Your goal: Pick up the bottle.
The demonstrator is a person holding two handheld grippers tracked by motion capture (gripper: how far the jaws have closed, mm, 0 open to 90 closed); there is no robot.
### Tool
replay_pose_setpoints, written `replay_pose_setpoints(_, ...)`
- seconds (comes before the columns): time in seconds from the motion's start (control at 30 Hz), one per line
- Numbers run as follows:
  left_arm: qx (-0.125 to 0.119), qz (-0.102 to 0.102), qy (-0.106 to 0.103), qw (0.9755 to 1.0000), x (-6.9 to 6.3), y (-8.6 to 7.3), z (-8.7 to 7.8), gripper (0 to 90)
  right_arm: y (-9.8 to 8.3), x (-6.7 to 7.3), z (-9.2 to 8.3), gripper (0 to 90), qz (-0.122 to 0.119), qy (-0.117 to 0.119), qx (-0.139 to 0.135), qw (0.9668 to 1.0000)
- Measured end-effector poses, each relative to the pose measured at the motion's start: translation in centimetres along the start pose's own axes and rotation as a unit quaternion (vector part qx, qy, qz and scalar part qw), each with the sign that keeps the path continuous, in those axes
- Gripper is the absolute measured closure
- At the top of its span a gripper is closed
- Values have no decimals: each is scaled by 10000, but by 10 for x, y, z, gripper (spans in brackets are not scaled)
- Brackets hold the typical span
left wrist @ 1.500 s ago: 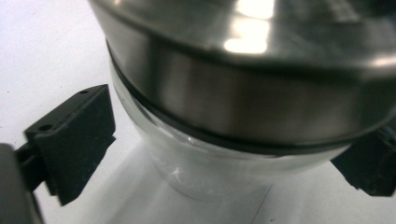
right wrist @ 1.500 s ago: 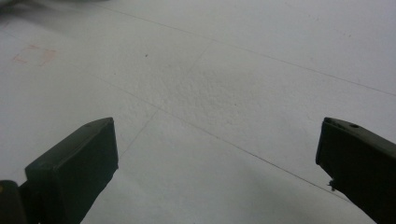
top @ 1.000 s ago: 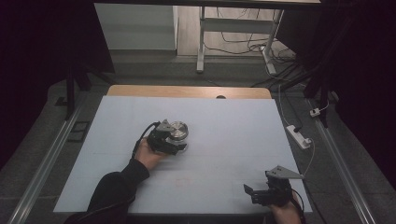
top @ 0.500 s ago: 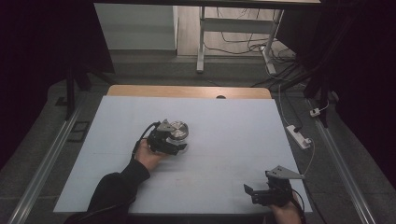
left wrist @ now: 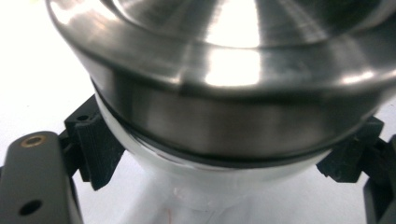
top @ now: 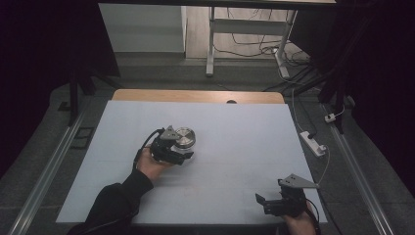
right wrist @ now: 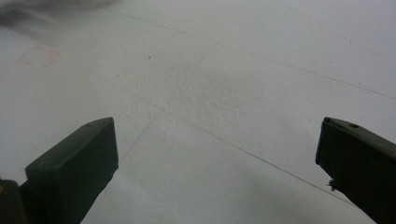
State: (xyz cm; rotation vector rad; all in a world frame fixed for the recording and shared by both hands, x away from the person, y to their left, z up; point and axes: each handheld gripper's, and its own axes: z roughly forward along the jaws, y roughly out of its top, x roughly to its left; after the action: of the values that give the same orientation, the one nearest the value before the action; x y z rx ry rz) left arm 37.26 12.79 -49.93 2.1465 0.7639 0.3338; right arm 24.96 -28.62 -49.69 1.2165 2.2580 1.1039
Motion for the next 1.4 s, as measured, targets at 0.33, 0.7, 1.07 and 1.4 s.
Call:
replay_pose_setpoints(0.33, -37, -20, -94, 9999, -5, -2, -17, 157, 0, 0, 0, 0, -15, 9, -2, 10000)
replay_pose_setpoints(0.7, -28, 30, -223, 9997, -17, -5, -28, 158, 0, 0, 0, 0, -12, 7, -7, 10000)
replay_pose_setpoints(1.07, -45, 109, -406, 9991, -38, -7, -35, 157, 0, 0, -1, 0, -5, 14, -15, 10000)
replay_pose_setpoints(1.4, -78, 246, -578, 9980, -58, -7, -39, 157, 0, 1, 0, 0, -9, 17, -4, 10000)
